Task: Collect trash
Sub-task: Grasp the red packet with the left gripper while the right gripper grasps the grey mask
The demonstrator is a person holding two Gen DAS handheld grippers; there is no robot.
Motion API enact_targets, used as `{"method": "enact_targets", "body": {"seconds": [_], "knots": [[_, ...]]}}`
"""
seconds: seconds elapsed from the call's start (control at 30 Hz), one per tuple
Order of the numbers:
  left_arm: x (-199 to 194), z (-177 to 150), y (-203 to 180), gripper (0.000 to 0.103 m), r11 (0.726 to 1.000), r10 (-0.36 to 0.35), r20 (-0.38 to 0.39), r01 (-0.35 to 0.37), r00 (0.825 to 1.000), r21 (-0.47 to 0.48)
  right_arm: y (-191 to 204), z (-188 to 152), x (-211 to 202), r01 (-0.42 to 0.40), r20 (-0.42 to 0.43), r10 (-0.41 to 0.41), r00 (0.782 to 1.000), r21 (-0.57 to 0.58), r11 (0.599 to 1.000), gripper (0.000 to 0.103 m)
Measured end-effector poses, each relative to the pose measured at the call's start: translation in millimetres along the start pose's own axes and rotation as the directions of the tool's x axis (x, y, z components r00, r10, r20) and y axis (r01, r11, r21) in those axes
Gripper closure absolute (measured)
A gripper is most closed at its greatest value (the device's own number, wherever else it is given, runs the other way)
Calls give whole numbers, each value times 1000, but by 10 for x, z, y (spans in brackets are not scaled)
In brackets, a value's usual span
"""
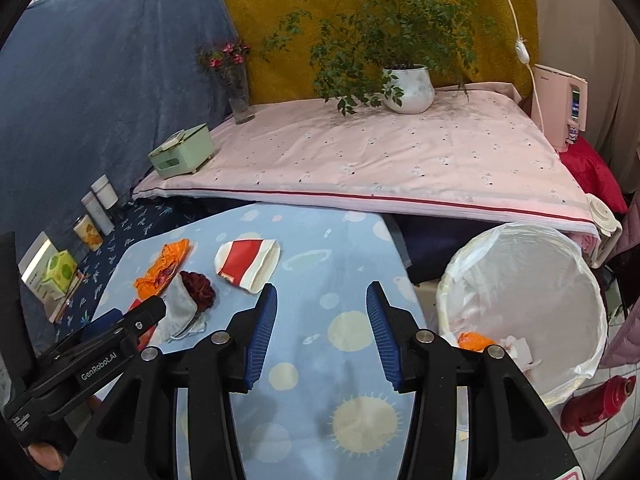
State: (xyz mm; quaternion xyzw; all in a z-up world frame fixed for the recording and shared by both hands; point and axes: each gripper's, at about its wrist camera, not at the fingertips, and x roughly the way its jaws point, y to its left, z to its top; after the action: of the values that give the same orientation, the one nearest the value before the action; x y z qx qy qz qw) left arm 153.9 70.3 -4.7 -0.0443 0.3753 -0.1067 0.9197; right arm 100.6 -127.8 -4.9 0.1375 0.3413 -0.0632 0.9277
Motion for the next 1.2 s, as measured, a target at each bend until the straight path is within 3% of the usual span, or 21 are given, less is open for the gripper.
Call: {"method": "enact_targets", "body": {"seconds": [0.1,0.43,0.83,1.0,1.17,1.2], "knots": [[27,-30,247,23,999,41,-3,-42,999,-23,183,-54,107,-12,-17,12,1000,-18,1000,52],[189,-154,1080,21,985,138,-46,-142,989,-95,767,-223,546,-60,-93,52,994,-80,995,50],[456,-253,1629,24,975,143,-117,-160,983,-156,1362,-334,1151,-116,-176,94,980,-121,986,50],[554,-251,1728,36,975,124,-136,-146,983,-168,1518,-338,1369,-118,-199,89,976,-141,983,50],[619,-270,1748,70,981,76,-163,-103,984,-165,1597,-346,1574,-117,-218,83,972,-148,982,50],[624,-274,1745,73,982,69,-166,-97,984,-162,1607,-349,1604,-118,-222,84,971,-148,982,50]]}}
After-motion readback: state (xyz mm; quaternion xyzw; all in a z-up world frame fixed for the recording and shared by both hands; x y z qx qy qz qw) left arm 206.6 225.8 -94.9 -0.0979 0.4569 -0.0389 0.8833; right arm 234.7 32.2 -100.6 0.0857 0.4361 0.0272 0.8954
